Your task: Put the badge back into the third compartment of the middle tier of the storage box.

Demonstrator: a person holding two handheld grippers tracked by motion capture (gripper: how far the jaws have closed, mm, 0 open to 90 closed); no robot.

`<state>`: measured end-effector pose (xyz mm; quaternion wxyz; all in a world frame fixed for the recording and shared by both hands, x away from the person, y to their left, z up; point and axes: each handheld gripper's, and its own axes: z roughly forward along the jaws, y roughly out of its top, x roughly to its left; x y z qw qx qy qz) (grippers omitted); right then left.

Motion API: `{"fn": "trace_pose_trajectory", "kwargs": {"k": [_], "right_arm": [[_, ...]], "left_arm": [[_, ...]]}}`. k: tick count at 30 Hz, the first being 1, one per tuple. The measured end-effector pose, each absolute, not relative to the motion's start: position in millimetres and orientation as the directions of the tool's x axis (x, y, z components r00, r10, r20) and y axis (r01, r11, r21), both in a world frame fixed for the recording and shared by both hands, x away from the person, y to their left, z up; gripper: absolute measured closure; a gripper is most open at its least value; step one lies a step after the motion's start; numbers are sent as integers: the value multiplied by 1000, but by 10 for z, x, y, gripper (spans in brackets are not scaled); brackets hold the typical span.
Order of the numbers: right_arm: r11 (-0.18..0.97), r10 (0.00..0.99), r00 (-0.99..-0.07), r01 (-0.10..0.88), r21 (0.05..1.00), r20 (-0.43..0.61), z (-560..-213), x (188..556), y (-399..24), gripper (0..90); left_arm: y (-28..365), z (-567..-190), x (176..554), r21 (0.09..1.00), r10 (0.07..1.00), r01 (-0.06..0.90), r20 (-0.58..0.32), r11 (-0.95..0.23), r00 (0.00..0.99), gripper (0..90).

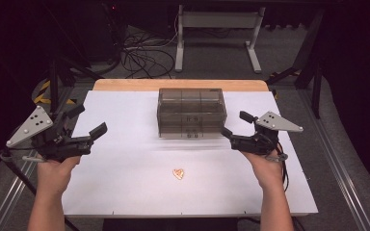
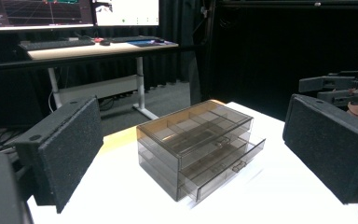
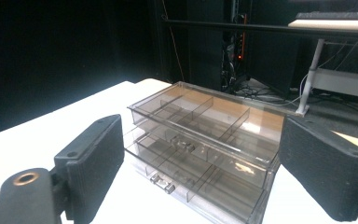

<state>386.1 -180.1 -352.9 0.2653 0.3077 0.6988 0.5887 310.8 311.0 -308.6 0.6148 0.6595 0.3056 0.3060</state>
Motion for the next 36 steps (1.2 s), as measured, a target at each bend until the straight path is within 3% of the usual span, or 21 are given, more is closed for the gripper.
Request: {"fn": "trace_pose_trajectory", "kwargs": {"k": [36], "right_arm": [[223,685,-728,230,947,15,-3897,3886,-1489,302]], "left_arm": [[3072,-3108,3111,997,764,39,31,-73,644,58]]}}
